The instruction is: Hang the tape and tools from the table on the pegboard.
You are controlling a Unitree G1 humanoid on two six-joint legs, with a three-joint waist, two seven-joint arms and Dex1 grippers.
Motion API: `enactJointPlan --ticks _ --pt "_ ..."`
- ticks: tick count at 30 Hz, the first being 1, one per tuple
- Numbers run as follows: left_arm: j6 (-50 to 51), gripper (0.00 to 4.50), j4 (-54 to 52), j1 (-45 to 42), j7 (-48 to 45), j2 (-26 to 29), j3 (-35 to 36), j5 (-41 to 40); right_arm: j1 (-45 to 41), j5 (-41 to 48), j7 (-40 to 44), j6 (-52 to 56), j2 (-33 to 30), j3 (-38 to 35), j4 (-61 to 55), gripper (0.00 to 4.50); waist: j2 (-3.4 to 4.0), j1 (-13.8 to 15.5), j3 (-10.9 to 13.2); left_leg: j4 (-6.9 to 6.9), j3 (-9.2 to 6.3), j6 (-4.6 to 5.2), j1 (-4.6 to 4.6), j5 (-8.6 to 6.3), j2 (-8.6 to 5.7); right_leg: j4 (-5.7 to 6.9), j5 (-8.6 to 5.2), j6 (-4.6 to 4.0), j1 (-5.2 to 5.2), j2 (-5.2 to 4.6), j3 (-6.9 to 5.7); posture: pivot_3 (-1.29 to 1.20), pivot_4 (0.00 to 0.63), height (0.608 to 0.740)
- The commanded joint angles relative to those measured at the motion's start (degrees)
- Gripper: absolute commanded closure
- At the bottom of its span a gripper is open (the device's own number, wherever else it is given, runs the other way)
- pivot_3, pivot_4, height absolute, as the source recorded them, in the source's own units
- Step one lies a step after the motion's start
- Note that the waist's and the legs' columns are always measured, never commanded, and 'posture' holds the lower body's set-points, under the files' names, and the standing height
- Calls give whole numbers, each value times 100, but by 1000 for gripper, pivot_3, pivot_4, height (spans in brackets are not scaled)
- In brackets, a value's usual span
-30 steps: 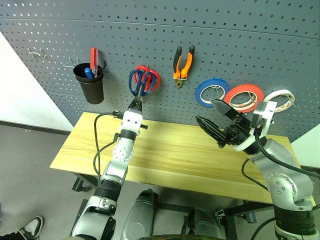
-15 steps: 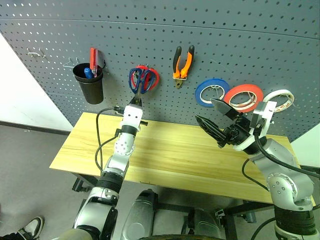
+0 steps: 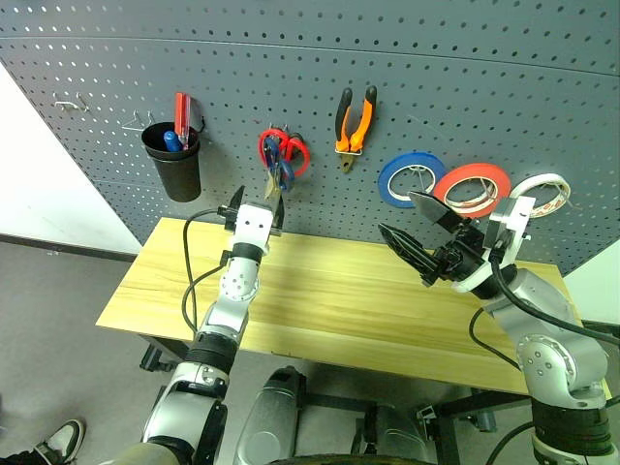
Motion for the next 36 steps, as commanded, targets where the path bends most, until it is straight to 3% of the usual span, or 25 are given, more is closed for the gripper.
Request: enactJointPlan --ticks 1,10,14,24,27,36 --pt "-52 13 -223 32 27 24 29 32 0 11 22 -132 -43 -107 -135 0 0 0 0 0 0 0 0 0 0 0 0 0 0 0 0 259 58 629" --pt "-205 13 -1462 1116 -108 335 -21 275 54 -34 43 -159 -11 -35 -122 0 1 -5 -1 -1 0 0 1 0 2 0 0 0 -4 0 0 270 59 629" --pt "194 13 -1983 1586 -228 405 93 154 73 -67 55 -168 7 15 -105 0 1 22 -1 0 0 0 2 0 3 -1 0 0 0 -2 0 272 61 629" --pt "3648 13 -2058 730 -791 53 776 -1112 40 103 3 356 -149 210 -188 0 1 14 -1 0 -2 0 0 0 4 -2 -1 0 7 2 -1 274 70 629" --pt "4568 13 -1904 303 -822 -2 811 -1240 123 -428 169 660 -622 764 -247 0 0 -6 0 1 1 0 -1 0 3 1 -1 0 8 0 1 270 75 629" --pt "5934 13 -1835 -109 -826 -88 926 -1527 -135 -1204 -32 548 -563 1364 -26 0 -1 -20 0 1 -2 0 1 0 8 0 -1 0 4 3 5 274 77 629"
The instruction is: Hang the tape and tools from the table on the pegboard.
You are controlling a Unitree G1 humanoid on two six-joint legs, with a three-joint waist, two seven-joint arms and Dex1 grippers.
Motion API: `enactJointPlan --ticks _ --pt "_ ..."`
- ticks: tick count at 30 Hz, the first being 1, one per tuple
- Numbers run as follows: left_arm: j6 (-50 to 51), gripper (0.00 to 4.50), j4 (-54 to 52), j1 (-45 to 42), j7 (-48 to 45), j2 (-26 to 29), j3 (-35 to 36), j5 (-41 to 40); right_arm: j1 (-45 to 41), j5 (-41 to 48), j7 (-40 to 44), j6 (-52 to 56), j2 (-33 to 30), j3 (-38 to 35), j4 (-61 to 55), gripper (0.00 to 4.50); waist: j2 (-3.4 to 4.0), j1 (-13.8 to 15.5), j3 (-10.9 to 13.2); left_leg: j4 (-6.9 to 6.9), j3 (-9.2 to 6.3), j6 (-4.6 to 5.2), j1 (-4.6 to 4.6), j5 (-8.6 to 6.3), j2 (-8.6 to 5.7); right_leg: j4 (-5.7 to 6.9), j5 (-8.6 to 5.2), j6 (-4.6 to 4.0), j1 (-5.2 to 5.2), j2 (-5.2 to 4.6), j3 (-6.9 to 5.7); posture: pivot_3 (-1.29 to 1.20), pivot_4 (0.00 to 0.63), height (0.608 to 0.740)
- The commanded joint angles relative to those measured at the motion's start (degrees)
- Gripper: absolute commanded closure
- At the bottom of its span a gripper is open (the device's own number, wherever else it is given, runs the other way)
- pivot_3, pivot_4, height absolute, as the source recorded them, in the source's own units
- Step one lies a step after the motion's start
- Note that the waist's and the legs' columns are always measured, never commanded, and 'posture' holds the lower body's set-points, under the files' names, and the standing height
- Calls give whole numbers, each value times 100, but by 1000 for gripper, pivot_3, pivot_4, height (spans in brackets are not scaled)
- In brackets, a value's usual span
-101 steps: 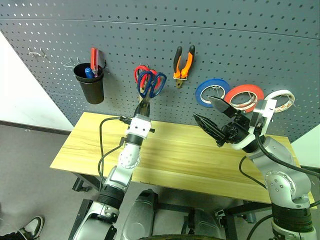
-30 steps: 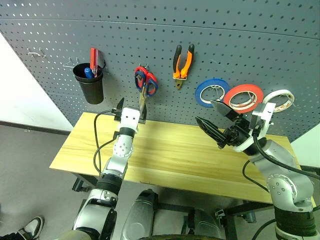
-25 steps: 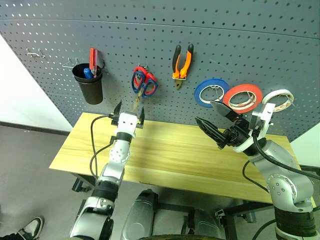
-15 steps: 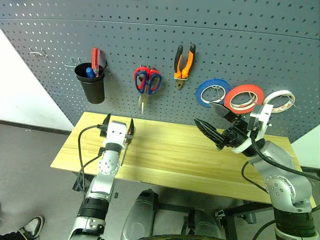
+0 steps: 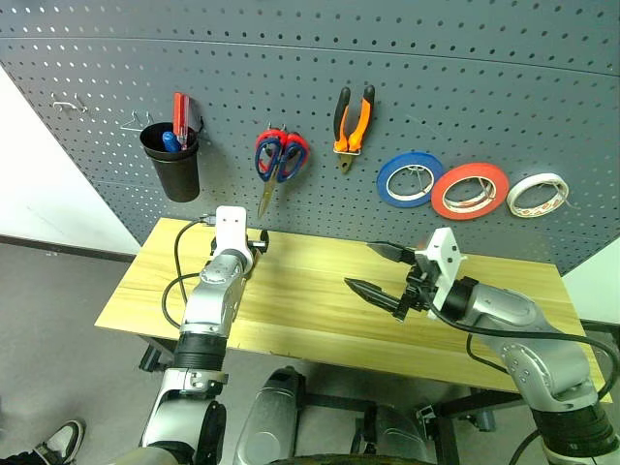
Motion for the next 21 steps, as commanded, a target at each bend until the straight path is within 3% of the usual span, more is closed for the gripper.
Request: enactJointPlan --ticks 1,10,21 --pt "219 13 -147 -69 -28 9 4 -64 -116 -89 -21 -126 97 25 -73 0 0 14 0 0 0 0 0 0 0 0 0 0 0 0 0 274 77 629" --pt "550 13 36 112 -197 -23 -156 -49 -99 -99 39 -143 153 6 -90 0 -1 16 1 3 0 0 -3 0 0 -1 -1 -1 0 -2 2 272 83 629" --pt "960 13 519 -274 -98 -101 172 -279 36 -91 18 -118 166 -27 -166 0 -4 13 3 4 -1 0 -4 0 0 -1 -1 -1 -1 -2 2 265 91 629"
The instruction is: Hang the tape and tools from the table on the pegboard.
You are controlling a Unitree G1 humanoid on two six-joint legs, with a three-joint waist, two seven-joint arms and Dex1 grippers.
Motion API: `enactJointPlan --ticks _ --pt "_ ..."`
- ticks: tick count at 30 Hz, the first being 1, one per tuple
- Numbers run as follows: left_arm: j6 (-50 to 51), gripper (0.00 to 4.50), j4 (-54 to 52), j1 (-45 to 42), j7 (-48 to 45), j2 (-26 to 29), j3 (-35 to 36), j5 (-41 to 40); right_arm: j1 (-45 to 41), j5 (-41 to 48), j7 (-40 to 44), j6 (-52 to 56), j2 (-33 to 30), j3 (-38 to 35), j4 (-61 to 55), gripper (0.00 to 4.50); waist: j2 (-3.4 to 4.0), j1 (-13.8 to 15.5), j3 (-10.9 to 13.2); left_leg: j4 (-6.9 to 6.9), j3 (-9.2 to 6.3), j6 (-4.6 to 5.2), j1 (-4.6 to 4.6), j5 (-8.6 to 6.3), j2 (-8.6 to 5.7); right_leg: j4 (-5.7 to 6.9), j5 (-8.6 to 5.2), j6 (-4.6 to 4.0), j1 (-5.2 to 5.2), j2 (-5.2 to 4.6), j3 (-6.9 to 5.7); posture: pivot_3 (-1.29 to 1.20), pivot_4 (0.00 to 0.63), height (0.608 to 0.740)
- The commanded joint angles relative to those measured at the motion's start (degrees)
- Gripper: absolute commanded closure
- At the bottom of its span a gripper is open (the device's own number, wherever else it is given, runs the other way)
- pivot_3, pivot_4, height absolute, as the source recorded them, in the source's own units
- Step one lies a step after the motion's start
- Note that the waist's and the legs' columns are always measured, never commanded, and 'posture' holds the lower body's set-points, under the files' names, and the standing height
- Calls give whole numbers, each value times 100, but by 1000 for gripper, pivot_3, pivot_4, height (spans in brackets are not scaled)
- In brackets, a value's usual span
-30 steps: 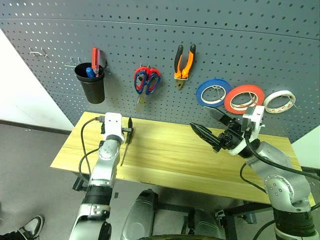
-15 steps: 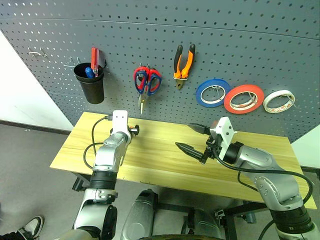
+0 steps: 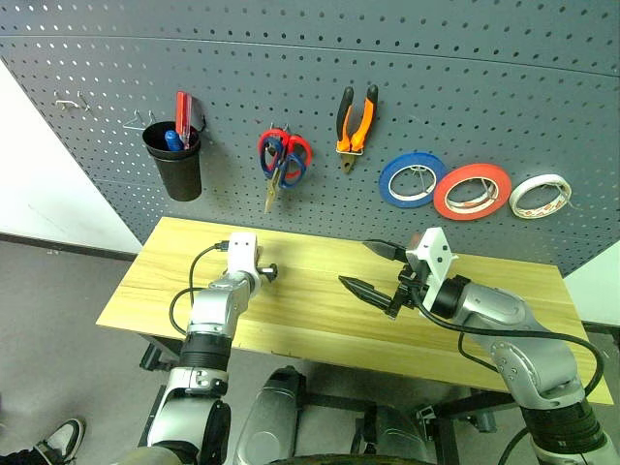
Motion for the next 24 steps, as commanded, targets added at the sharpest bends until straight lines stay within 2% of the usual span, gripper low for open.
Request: enactJointPlan --ticks 1,9,24 --pt "52 13 52 -216 8 57 106 -70 7 17 3 -70 20 -105 -189 0 0 -5 0 0 1 0 0 0 0 0 0 0 0 0 0 265 91 629" --pt "169 13 315 -369 13 217 256 -91 129 19 -13 -73 -6 -160 -218 0 -1 -12 1 0 1 0 0 0 1 0 -1 -1 -2 0 0 264 95 629" --pt "-215 13 1015 -609 -14 302 304 -48 257 34 -46 -27 -34 -227 -305 0 -4 -19 3 0 2 0 -1 0 2 -1 -5 -3 -2 -1 1 255 101 629"
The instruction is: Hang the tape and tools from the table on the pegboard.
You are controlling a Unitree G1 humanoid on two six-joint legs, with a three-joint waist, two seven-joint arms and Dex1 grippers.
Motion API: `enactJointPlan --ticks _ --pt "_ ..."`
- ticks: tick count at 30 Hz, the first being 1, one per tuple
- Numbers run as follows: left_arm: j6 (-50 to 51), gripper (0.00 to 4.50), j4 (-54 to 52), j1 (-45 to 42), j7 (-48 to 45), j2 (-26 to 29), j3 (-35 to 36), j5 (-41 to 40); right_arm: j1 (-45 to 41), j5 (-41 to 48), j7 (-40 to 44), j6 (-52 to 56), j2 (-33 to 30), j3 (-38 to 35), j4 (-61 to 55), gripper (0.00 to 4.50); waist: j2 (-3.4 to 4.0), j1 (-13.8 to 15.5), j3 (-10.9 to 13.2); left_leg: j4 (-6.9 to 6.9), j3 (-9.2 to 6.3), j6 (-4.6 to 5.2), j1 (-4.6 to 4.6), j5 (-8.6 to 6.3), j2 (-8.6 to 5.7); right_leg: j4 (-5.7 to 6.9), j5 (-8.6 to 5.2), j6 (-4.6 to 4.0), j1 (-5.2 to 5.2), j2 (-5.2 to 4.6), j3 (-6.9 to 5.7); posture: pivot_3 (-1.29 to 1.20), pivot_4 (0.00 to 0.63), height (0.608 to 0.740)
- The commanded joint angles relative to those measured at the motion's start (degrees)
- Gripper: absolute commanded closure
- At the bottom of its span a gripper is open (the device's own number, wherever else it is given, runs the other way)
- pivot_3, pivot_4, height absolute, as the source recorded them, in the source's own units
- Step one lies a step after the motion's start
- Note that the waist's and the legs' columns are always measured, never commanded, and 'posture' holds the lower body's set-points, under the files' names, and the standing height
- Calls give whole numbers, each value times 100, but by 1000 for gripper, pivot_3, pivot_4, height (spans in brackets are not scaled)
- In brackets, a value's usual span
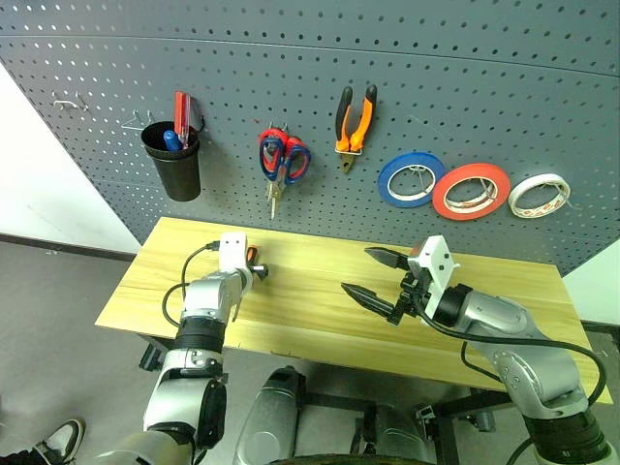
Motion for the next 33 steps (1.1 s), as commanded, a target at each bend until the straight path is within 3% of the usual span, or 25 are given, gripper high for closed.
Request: enactJointPlan --ticks 1,3,6,16,27,33 --pt "-180 13 35 -167 7 59 38 -24 -5 31 -30 -30 -28 -174 -237 0 0 -2 0 0 0 0 0 0 0 0 0 0 0 0 0 255 101 629" --pt "-215 13 60 -180 -13 66 16 -22 13 28 -35 -27 -25 -177 -248 0 -1 -3 1 0 0 0 0 0 0 0 -1 0 0 0 0 254 101 629" --pt "-230 599 64 -197 -9 71 11 -26 36 24 -44 -24 -17 -179 -264 0 -1 -2 1 0 0 0 0 0 1 0 -2 -1 0 0 0 253 101 629" --pt "-124 3788 -101 -142 -45 52 -30 -39 68 2 -69 -45 2 -164 -228 0 -1 -2 1 0 0 0 0 0 1 0 -4 -1 0 0 0 257 100 629" --pt "90 3895 -322 -60 -91 39 -58 -58 66 -18 -62 -78 9 -166 -199 0 -1 -3 1 0 0 0 0 0 4 -1 -5 -1 0 0 0 258 100 629" --pt "-216 3895 -1165 325 -336 152 -708 269 63 -44 -53 -85 21 -166 -182 0 -1 -3 1 0 1 0 -1 0 9 0 -6 -2 0 0 1 260 93 629"
